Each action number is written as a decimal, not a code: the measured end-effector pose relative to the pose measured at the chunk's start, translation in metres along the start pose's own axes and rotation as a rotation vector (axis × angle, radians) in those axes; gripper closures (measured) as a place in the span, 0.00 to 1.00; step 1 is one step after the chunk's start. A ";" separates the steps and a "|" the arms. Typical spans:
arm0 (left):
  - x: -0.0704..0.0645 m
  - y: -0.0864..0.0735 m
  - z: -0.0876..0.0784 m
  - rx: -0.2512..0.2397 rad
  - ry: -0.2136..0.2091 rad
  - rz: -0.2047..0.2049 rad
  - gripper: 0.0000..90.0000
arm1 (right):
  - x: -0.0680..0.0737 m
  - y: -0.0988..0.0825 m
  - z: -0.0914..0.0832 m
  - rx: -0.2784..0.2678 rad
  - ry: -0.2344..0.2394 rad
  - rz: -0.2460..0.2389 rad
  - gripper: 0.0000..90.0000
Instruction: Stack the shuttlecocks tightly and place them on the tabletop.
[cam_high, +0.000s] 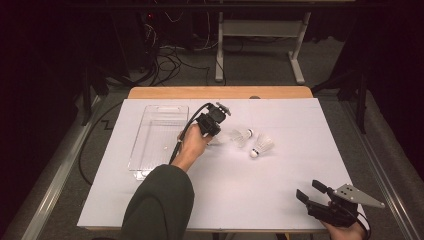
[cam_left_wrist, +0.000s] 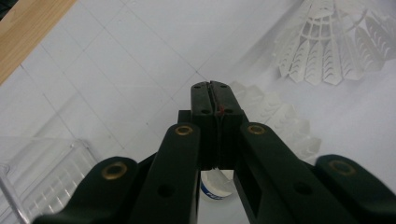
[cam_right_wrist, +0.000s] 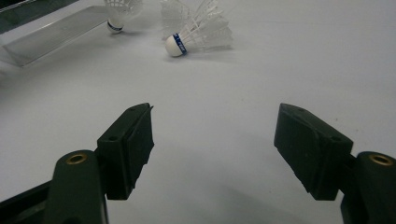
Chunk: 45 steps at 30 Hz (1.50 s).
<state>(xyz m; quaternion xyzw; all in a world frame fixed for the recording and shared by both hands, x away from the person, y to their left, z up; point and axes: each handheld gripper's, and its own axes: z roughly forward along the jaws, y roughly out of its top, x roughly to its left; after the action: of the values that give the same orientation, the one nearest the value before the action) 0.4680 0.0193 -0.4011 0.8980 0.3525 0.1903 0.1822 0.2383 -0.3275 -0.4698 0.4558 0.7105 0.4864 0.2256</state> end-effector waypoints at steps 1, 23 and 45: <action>0.000 0.000 0.000 0.003 -0.002 0.002 0.99 | 0.000 0.000 0.000 0.000 -0.001 0.002 0.32; -0.012 0.008 0.012 0.002 -0.022 -0.036 0.97 | 0.001 0.000 0.001 0.004 0.005 -0.004 0.32; -0.016 0.012 0.024 0.004 -0.002 -0.075 0.94 | 0.003 0.000 0.001 0.007 0.013 -0.008 0.32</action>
<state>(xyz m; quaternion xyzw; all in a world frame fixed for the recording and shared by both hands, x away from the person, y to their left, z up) 0.4752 -0.0050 -0.4195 0.8847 0.3859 0.1816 0.1879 0.2383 -0.3245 -0.4699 0.4506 0.7153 0.4861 0.2214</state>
